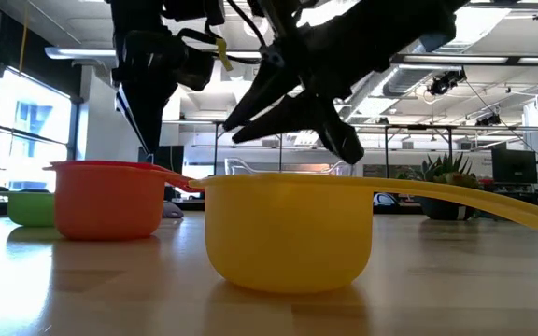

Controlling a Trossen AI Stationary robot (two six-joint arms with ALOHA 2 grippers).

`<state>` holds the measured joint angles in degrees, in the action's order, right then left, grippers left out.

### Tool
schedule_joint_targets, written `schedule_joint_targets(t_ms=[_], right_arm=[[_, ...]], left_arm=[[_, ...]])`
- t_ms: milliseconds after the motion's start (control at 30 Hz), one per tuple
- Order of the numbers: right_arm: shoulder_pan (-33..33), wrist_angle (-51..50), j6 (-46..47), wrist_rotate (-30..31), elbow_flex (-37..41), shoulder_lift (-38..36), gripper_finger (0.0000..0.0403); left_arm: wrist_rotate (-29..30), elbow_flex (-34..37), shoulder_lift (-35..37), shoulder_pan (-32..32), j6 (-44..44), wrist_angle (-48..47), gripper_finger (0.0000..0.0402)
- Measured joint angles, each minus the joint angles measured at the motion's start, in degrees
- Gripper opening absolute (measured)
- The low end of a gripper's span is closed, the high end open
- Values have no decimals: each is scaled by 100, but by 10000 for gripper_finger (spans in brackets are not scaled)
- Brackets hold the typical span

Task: Nest measuring cups in basket
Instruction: Stack the red measuring cup on top of the orange measuring cup

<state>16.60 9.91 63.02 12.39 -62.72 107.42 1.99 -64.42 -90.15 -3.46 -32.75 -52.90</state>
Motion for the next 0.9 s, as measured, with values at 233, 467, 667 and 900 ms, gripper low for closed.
schedule_joint_targets(t_ms=[233, 467, 667, 900], right_arm=[[5, 198, 371, -141, -2, 288, 48], [16, 397, 900, 9, -13, 536, 48], [25, 847, 1306, 207, -24, 835, 48], [60, 879, 1777, 462, -24, 1007, 48]], left_arm=[[-30, 0, 0, 8, 45, 7, 39], [-594, -2, -364, -30, 249, 15, 20], [-443, 0, -642, -77, 413, 26, 2], [-251, -2, -695, -75, 494, 70, 1]])
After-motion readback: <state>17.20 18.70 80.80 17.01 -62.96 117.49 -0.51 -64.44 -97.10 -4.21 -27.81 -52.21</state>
